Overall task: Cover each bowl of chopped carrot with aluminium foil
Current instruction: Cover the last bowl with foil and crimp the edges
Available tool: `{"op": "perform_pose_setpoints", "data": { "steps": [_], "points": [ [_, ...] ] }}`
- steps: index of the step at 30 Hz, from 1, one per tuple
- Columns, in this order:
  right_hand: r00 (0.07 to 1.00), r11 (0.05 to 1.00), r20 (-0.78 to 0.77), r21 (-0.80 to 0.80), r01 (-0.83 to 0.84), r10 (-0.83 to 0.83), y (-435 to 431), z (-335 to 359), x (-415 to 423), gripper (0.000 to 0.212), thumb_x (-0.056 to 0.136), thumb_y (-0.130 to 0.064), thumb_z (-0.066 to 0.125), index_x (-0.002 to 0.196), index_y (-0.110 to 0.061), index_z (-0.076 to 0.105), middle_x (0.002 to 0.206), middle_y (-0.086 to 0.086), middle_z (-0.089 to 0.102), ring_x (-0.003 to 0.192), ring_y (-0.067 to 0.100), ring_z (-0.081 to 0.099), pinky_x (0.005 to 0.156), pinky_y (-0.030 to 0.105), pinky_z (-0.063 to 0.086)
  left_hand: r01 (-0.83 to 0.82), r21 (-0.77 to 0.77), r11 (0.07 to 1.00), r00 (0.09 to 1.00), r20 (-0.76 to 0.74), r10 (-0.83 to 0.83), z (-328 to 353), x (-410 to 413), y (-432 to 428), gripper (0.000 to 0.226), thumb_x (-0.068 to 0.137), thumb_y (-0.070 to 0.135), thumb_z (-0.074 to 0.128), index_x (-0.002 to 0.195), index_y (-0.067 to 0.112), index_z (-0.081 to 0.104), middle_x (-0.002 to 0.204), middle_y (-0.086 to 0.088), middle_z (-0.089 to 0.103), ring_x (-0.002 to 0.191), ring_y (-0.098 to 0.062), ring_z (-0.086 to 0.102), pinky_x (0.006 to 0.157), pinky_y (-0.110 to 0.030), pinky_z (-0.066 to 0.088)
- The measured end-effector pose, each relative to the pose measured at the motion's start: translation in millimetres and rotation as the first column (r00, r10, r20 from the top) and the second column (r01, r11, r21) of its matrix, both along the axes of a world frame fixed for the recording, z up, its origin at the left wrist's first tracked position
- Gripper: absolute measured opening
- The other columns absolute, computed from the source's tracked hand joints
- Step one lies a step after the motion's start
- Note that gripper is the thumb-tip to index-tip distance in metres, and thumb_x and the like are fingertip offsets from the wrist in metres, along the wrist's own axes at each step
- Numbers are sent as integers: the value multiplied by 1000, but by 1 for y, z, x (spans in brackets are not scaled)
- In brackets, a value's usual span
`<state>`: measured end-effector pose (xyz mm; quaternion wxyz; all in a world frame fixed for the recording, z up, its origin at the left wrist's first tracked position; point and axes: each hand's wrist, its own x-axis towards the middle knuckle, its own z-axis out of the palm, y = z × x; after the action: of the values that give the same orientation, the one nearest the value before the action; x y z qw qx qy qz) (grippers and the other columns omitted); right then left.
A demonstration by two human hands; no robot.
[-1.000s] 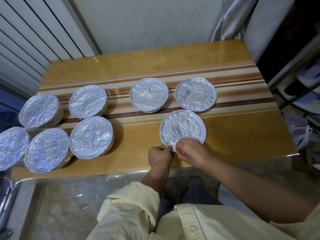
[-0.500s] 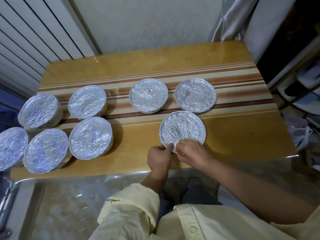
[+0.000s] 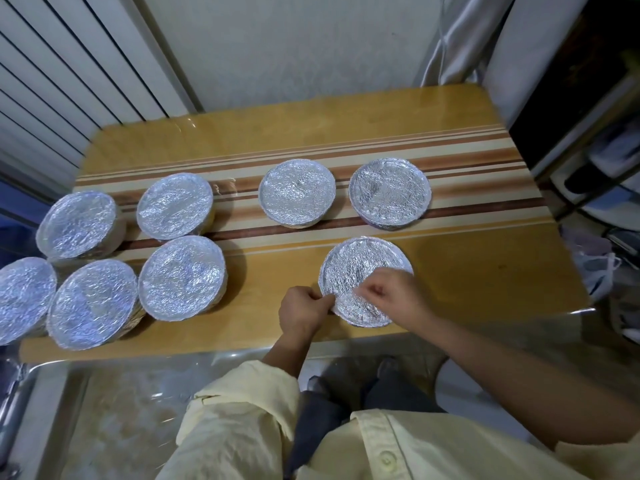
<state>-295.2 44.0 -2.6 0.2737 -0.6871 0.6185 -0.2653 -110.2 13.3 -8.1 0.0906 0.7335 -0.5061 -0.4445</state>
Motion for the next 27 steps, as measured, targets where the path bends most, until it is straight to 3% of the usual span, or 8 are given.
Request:
{"op": "perform_pose_setpoints", "data": {
  "steps": [2, 4, 6, 8, 11, 14, 20, 27],
  "points": [
    [935, 938, 115, -50, 344, -337, -1, -3, -13, 28, 90, -18, 64, 65, -6, 60, 63, 5, 57, 60, 20, 52, 57, 31, 38, 11, -7, 1000, 1000, -16, -11, 1, 4, -1, 39, 61, 52, 65, 70, 14, 71, 75, -5, 75, 78, -26, 70, 71, -35, 55],
    [734, 769, 271, 40, 638, -623, -6, -5, -24, 16, 92, -15, 61, 78, -7, 65, 76, 10, 65, 69, 20, 55, 58, 19, 38, 14, -21, 1000, 1000, 13, -13, 0, 7, -1, 37, 73, 50, 69, 77, 14, 69, 79, -4, 74, 81, -26, 68, 71, -33, 51],
    [553, 647, 376, 194, 737, -743, -12, -12, -30, 14, 94, -17, 58, 99, -7, 67, 95, 12, 67, 81, 15, 56, 59, 6, 37, -11, -54, 998, 998, 54, 14, -1, 5, 1, 34, 86, 47, 66, 89, 13, 65, 88, -2, 70, 88, -27, 65, 74, -30, 45],
    [556, 677, 399, 300, 672, -729, -17, -22, -34, 22, 96, -21, 55, 111, -8, 65, 105, 6, 66, 91, 11, 56, 66, 3, 39, -102, -114, 988, 992, -86, 92, -3, 0, 0, 34, 95, 44, 59, 110, 14, 61, 102, 1, 65, 99, -22, 62, 84, -28, 43],
    [629, 766, 440, 418, 489, -641, -25, -31, -33, 29, 98, -27, 51, 122, -16, 63, 112, -6, 64, 105, 8, 57, 86, 18, 42, -253, -159, 954, 903, -392, 174, -11, -15, -7, 41, 104, 29, 50, 140, 10, 51, 129, 4, 56, 123, -13, 51, 106, -26, 37],
    [591, 781, 516, 480, 400, -620, -30, -38, -27, 30, 100, -23, 49, 126, -15, 61, 117, -5, 64, 109, 7, 57, 88, 16, 44, -345, -145, 927, 803, -558, 211, -20, -30, -11, 38, 106, 14, 45, 143, 5, 49, 141, -1, 53, 131, -14, 48, 113, -28, 36],
    [503, 755, 564, 490, 435, -655, -31, -47, -21, 25, 98, -15, 51, 119, -9, 63, 103, 5, 66, 92, 9, 55, 78, 18, 46, -406, -221, 887, 759, -621, 193, -33, -40, -13, 28, 104, -1, 41, 116, 3, 66, 106, -2, 70, 96, -1, 64, 89, -19, 50],
    [506, 767, 578, 449, 458, -640, -25, -46, -21, 19, 97, -10, 52, 109, -10, 67, 95, 14, 70, 90, 12, 55, 75, 13, 45, -382, -227, 896, 754, -637, 160, -33, -40, -14, 28, 104, -2, 40, 112, 5, 66, 102, 3, 69, 88, 9, 64, 81, -10, 47]
  ]
}}
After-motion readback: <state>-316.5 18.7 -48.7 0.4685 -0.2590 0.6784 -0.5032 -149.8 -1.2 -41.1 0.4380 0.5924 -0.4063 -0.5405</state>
